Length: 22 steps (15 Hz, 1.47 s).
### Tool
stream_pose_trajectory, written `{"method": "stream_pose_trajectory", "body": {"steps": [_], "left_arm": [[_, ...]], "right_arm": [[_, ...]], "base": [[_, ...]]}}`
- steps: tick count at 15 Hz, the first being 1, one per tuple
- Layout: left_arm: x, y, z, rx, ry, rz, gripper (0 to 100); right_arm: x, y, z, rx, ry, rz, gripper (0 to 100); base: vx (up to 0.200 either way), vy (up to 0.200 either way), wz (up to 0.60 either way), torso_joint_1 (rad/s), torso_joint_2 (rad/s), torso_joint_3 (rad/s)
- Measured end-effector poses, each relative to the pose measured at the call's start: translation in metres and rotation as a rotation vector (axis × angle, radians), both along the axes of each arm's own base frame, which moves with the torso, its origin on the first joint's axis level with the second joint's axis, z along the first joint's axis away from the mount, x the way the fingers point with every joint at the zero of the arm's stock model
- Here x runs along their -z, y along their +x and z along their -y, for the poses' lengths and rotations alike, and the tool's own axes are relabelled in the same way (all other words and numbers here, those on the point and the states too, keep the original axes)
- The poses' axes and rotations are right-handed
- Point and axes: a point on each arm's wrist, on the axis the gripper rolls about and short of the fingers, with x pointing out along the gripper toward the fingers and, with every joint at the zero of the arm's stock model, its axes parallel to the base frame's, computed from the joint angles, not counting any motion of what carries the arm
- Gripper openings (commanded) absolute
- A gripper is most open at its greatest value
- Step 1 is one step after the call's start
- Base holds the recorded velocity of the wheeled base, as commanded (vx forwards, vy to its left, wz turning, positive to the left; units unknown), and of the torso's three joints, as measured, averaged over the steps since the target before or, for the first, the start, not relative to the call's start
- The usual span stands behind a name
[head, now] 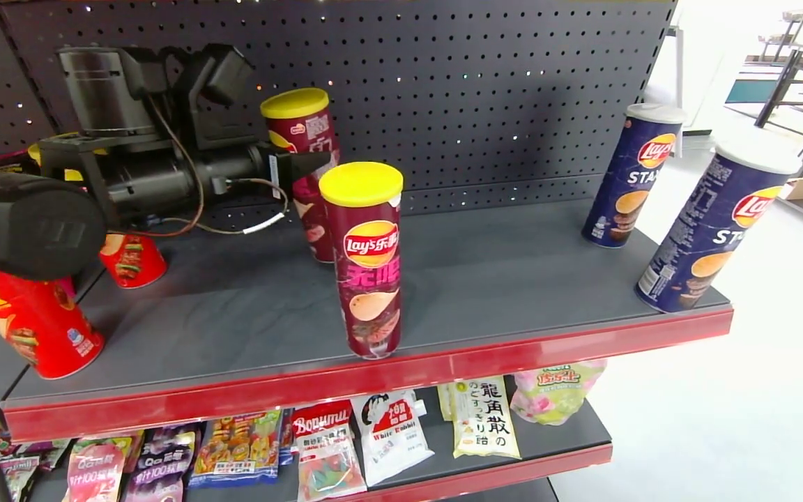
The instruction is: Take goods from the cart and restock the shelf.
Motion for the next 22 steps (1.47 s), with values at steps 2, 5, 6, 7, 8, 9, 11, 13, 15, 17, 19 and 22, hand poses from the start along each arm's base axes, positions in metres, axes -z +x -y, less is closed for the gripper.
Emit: {"method": "stream_pose_trajectory", "body": {"steps": [2, 5, 6, 7, 8, 9, 11, 13, 15, 17, 19, 22], "left_arm": [[0.008, 0.011, 0.010, 0.024, 0.000, -0.001, 0], [0.015, 0.025, 0.018, 0.034, 0.003, -0.005, 0], [0.018, 0.027, 0.020, 0.047, 0.005, -0.009, 0], [0.020, 0.028, 0.022, 0.069, 0.008, -0.012, 0], [0.021, 0.029, 0.024, 0.083, 0.014, -0.010, 0], [0.022, 0.029, 0.025, 0.094, 0.028, -0.002, 0], [0.025, 0.030, 0.027, 0.103, 0.052, 0.008, 0], [0.026, 0.031, 0.028, 0.105, 0.054, 0.004, 0], [0.025, 0.032, 0.029, 0.105, 0.053, 0.009, 0], [0.023, 0.033, 0.030, 0.105, 0.047, 0.017, 0], [0.020, 0.036, 0.031, 0.105, 0.043, 0.028, 0], [0.022, 0.038, 0.034, 0.112, 0.045, 0.026, 0]], "right_arm": [[0.000, 0.000, 0.000, 0.000, 0.000, 0.000, 100], [0.000, 0.000, 0.000, 0.000, 0.000, 0.000, 100], [0.000, 0.000, 0.000, 0.000, 0.000, 0.000, 100], [0.000, 0.000, 0.000, 0.000, 0.000, 0.000, 100], [0.000, 0.000, 0.000, 0.000, 0.000, 0.000, 100], [0.000, 0.000, 0.000, 0.000, 0.000, 0.000, 100], [0.000, 0.000, 0.000, 0.000, 0.000, 0.000, 100], [0.000, 0.000, 0.000, 0.000, 0.000, 0.000, 100], [0.000, 0.000, 0.000, 0.000, 0.000, 0.000, 100], [0.000, 0.000, 0.000, 0.000, 0.000, 0.000, 100], [0.000, 0.000, 0.000, 0.000, 0.000, 0.000, 100], [0.000, 0.000, 0.000, 0.000, 0.000, 0.000, 100]], "base": [[0.000, 0.000, 0.00, 0.000, 0.00, 0.000], [0.000, 0.000, 0.00, 0.000, 0.00, 0.000], [0.000, 0.000, 0.00, 0.000, 0.00, 0.000], [0.000, 0.000, 0.00, 0.000, 0.00, 0.000], [0.000, 0.000, 0.00, 0.000, 0.00, 0.000], [0.000, 0.000, 0.00, 0.000, 0.00, 0.000], [0.000, 0.000, 0.00, 0.000, 0.00, 0.000], [0.000, 0.000, 0.00, 0.000, 0.00, 0.000], [0.000, 0.000, 0.00, 0.000, 0.00, 0.000], [0.000, 0.000, 0.00, 0.000, 0.00, 0.000], [0.000, 0.000, 0.00, 0.000, 0.00, 0.000], [0.000, 0.000, 0.00, 0.000, 0.00, 0.000]]}}
